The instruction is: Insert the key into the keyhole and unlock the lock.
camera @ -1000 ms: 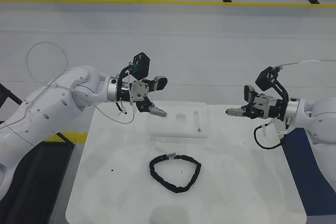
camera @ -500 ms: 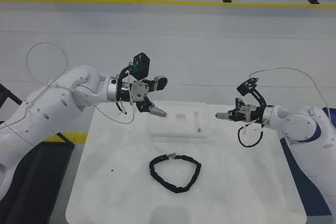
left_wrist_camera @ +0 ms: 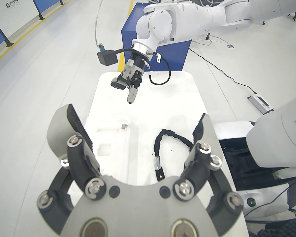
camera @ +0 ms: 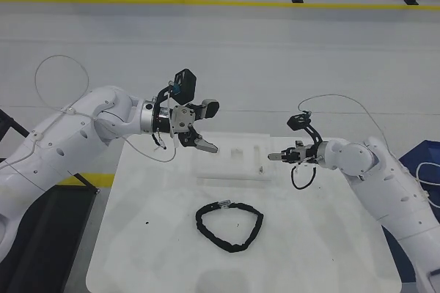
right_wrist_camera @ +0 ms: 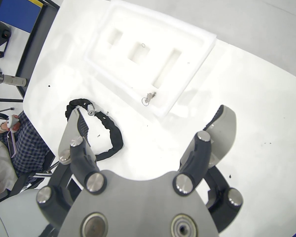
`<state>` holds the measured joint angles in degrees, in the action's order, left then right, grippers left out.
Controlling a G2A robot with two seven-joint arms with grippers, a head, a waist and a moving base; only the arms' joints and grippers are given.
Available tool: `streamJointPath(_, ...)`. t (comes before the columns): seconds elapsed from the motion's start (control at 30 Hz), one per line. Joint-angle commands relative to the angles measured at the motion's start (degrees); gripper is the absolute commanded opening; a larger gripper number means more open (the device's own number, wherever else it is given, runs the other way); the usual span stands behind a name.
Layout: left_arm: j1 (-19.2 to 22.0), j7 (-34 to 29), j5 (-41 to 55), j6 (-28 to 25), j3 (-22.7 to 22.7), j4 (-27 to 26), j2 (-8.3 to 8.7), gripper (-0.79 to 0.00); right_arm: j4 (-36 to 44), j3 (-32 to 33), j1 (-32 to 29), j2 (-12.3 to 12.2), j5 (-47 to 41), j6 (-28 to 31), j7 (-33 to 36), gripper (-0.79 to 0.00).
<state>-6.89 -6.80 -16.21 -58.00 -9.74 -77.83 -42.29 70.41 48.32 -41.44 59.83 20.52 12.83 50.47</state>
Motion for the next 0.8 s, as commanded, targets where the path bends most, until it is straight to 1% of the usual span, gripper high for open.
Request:
streamJointPath(0.0,0.0,0.0,0.0,0.0,0.0,0.0,0.0,0.0,-1.1,-1.6,0.8,0.8,0.0,-1.3,-0.2,0.0)
streamJointPath(0.13,0.0,0.0,0.0,0.0,0.0,0.0,0.0,0.0,-2.4,-5.3,2.0,2.5,1.8,-4.1,-1.2,0.0)
streamJointPath(0.23,0.0,0.0,0.0,0.0,0.0,0.0,0.0,0.0,-2.9,-7.6,2.1,3.7,3.6,-6.5,-3.3,0.0)
streamJointPath(0.5,0.0,0.0,0.0,0.0,0.0,0.0,0.0,0.0,-4.9,-12.3,2.5,6.4,6.0,-9.3,-3.7,0.0)
streamJointPath(0.7,0.0,0.0,0.0,0.0,0.0,0.0,0.0,0.0,-4.9,-15.5,3.0,8.4,10.1,-11.9,-4.3,0.0)
streamJointPath(0.73,0.0,0.0,0.0,0.0,0.0,0.0,0.0,0.0,-5.0,-15.9,3.2,8.7,10.8,-12.3,-4.4,-0.006)
streamJointPath(0.77,0.0,0.0,0.0,0.0,0.0,0.0,0.0,0.0,-5.2,-16.1,3.3,9.0,11.0,-12.4,-4.5,-0.095)
